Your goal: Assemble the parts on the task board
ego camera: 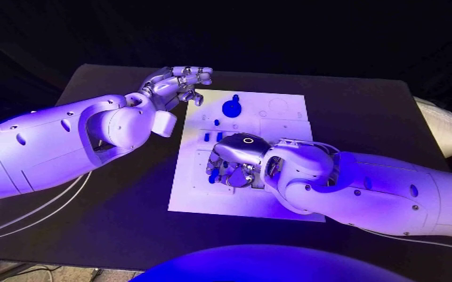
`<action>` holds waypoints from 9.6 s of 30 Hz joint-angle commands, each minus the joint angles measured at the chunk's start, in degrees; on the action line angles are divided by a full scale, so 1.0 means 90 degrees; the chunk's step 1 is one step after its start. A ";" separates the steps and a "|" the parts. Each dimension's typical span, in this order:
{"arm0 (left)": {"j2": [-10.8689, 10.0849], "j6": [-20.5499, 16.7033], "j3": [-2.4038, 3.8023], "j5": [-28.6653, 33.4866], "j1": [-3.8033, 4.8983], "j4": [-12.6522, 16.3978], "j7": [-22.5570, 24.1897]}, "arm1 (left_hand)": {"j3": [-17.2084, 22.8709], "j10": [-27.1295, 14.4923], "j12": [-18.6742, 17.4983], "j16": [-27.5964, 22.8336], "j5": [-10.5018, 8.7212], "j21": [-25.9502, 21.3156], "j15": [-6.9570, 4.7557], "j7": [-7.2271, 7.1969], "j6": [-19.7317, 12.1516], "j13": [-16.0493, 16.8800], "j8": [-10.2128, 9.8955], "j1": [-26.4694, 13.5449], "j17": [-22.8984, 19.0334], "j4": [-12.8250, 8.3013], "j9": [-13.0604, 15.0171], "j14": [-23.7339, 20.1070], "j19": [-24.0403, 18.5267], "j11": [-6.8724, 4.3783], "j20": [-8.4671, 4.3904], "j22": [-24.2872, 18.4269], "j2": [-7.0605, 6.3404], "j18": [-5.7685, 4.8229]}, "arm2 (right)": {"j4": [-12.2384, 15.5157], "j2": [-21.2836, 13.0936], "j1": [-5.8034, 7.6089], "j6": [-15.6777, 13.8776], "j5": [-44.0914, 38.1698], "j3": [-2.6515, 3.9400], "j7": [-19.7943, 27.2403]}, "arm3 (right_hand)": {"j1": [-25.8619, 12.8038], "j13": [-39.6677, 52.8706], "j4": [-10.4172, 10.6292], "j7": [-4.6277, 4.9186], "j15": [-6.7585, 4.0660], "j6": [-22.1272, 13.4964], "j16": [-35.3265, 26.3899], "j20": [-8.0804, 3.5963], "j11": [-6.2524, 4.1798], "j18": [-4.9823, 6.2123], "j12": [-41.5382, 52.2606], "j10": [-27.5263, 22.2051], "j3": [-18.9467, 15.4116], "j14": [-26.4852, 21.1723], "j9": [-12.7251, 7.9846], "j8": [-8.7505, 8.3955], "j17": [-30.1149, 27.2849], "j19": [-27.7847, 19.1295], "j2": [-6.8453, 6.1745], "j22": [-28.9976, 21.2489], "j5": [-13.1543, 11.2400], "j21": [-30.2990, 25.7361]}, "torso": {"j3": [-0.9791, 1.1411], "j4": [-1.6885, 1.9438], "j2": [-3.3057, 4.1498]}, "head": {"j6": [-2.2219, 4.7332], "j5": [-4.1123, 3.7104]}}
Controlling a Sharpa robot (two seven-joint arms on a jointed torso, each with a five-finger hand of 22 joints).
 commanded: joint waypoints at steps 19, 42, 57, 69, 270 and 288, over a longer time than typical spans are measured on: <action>0.0008 0.0139 0.0003 -0.0025 -0.0002 -0.0004 0.0021 | -0.0036 -0.0033 0.0043 0.0010 0.0039 0.0005 0.0001 0.0016 -0.0042 0.0009 0.0041 0.0040 -0.0006 -0.0008 -0.0010 -0.0034 -0.0046 0.0000 0.0005 -0.0001 0.0010 0.0118 | -0.0073 0.0124 -0.0015 0.0245 -0.0519 -0.0001 -0.0514 | -0.0034 0.0013 -0.0005 0.0037 0.0009 0.0012 0.0025 0.0047 -0.0095 -0.0047 0.0006 0.0146 0.0031 0.0264 0.0000 -0.0019 0.0004 0.0019 0.0001 0.0003 0.0033 0.0008 | 0.0003 -0.0004 0.0000 | 0.0001 -0.0023; -0.0004 0.0136 0.0003 -0.0025 -0.0002 -0.0002 0.0001 | -0.0036 -0.0033 0.0043 0.0010 0.0039 0.0005 0.0001 0.0016 -0.0042 0.0009 0.0041 0.0040 -0.0006 -0.0008 -0.0010 -0.0034 -0.0046 0.0000 0.0005 -0.0001 0.0010 0.0118 | -0.0154 0.0289 -0.0021 0.0221 -0.0575 -0.0049 -0.0525 | -0.0613 -0.0024 0.0205 0.0358 0.0291 -0.1431 -0.0007 0.0296 0.0262 0.0022 -0.0262 -0.1279 -0.0675 0.0223 -0.0211 -0.0157 -0.0074 -0.0161 -0.0530 -0.0421 0.0231 -0.0278 | 0.0005 -0.0008 -0.0004 | 0.0004 -0.0026; -0.0034 0.0126 0.0002 -0.0025 -0.0002 -0.0026 -0.0012 | -0.0036 -0.0033 0.0043 0.0010 0.0039 0.0005 0.0001 0.0016 -0.0042 0.0009 0.0041 0.0040 -0.0006 -0.0008 -0.0010 -0.0034 -0.0046 0.0000 0.0005 -0.0001 0.0010 0.0118 | 0.0620 -0.1007 0.0150 -0.1226 0.0371 0.0051 -0.0005 | -0.0170 0.0050 0.0534 0.0350 0.0285 -0.1319 -0.0009 0.0322 0.0230 0.0036 0.0387 -0.1212 -0.1710 0.0198 -0.0129 -0.0056 -0.0144 -0.0116 -0.0254 -0.0437 0.0461 -0.0266 | 0.0002 -0.0032 -0.0009 | 0.0081 -0.0112; -0.0049 0.0117 -0.0001 -0.0025 -0.0002 0.0023 -0.0009 | -0.0036 -0.0033 0.0043 0.0010 0.0039 0.0005 0.0001 0.0016 -0.0042 0.0009 0.0041 0.0040 -0.0006 -0.0008 -0.0010 -0.0034 -0.0046 0.0000 0.0005 -0.0001 0.0010 0.0118 | 0.1176 -0.2909 0.0573 -0.1640 0.2454 -0.0032 -0.0513 | -0.0536 0.0779 0.0864 0.0011 -0.0099 -0.0789 0.0916 -0.0023 -0.0268 -0.0255 0.1602 0.1017 -0.1682 0.0480 -0.0109 0.0068 0.1098 0.0460 -0.0223 0.1217 0.0844 0.0859 | -0.0009 -0.0134 -0.0015 | 0.0219 -0.0375; -0.0053 0.0244 -0.0057 -0.0040 -0.0012 -0.0013 -0.0089 | -0.0063 -0.0114 0.0144 0.0014 0.0046 -0.0014 0.0005 0.0021 -0.0056 0.0048 0.0071 0.0082 -0.0059 -0.0039 -0.0017 -0.0065 -0.0074 0.0005 0.0013 -0.0015 0.0055 0.0128 | 0.1192 -0.3367 0.0191 -0.0103 0.0777 -0.0309 -0.2255 | -0.0825 0.7705 0.1124 -0.0297 -0.0282 -0.0519 0.1443 -0.0186 -0.0498 -0.0381 0.6445 0.1247 -0.4625 0.0552 0.1334 0.0806 0.1908 0.0560 0.1077 0.2062 0.1063 0.1350 | 0.0008 -0.0275 -0.0009 | 0.0201 -0.0394; -0.0063 0.0265 -0.0058 -0.0046 -0.0020 -0.0012 -0.0101 | -0.0063 -0.0114 0.0144 0.0014 0.0046 -0.0014 0.0005 0.0021 -0.0056 0.0048 0.0071 0.0082 -0.0059 -0.0039 -0.0017 -0.0065 -0.0074 0.0005 0.0013 -0.0015 0.0055 0.0128 | 0.1039 -0.3015 0.0020 0.0084 0.0701 -0.0310 -0.2210 | -0.0635 0.7695 0.1031 -0.0323 -0.0302 -0.0491 0.1456 -0.0202 -0.0523 -0.0386 0.6419 0.1259 -0.4577 0.0558 0.1365 0.0786 0.1936 0.0568 0.1080 0.2087 0.1083 0.1361 | 0.0003 -0.0275 -0.0017 | 0.0165 -0.0375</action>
